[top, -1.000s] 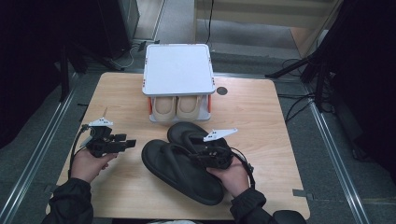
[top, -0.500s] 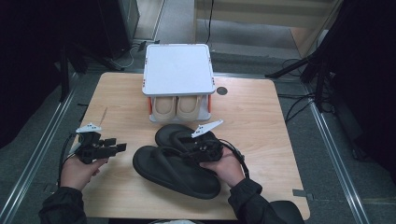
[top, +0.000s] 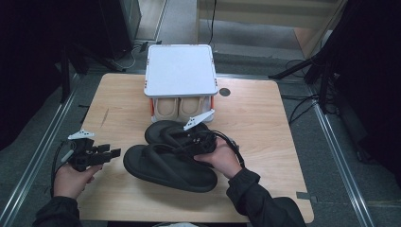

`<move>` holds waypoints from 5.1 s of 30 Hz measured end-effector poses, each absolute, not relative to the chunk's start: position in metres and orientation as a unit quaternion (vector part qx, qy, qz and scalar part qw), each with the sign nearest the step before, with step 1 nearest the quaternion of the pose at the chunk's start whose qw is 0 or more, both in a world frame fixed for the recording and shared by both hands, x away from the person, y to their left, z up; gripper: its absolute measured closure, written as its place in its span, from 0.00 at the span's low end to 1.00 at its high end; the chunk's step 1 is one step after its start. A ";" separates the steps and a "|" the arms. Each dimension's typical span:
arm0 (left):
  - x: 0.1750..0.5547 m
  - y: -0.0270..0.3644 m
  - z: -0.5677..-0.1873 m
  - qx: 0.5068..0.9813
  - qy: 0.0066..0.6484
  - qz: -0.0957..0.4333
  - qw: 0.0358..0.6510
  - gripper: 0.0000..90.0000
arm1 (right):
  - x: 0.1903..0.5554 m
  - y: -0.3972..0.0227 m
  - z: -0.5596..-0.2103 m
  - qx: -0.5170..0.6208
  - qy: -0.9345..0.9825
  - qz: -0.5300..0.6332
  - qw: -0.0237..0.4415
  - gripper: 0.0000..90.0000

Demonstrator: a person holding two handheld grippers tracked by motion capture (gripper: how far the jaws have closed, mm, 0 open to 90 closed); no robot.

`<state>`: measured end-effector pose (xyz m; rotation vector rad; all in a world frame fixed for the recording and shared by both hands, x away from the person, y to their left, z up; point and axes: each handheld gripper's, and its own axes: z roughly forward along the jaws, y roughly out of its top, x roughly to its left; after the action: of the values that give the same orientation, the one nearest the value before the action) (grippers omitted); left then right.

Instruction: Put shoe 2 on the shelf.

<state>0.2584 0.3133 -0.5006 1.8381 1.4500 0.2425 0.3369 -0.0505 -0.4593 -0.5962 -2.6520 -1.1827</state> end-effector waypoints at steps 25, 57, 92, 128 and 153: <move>0.260 0.310 -0.506 0.727 0.568 0.087 0.377 0.45 | 0.359 -0.054 -0.366 -0.177 -0.886 -0.420 0.083 0.85; 0.262 0.305 -0.507 0.729 0.561 0.082 0.384 0.46 | 0.478 -0.019 -0.332 -0.384 -0.827 -0.406 -0.058 0.85; 0.265 0.300 -0.506 0.739 0.546 0.069 0.389 0.45 | 0.540 0.033 -0.343 -0.625 -0.663 -0.384 -0.149 0.85; 0.265 0.298 -0.506 0.741 0.541 0.069 0.392 0.45 | 0.538 0.028 -0.341 -0.613 -0.669 -0.391 -0.157 0.66; 0.272 0.293 -0.505 0.744 0.537 0.068 0.392 0.45 | 0.514 0.013 -0.336 -0.562 -0.712 -0.397 -0.139 0.57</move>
<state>0.2722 0.2931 -0.5054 1.8888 1.3623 0.1731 0.5139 0.0132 -0.3358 -1.9412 -2.4591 -1.3703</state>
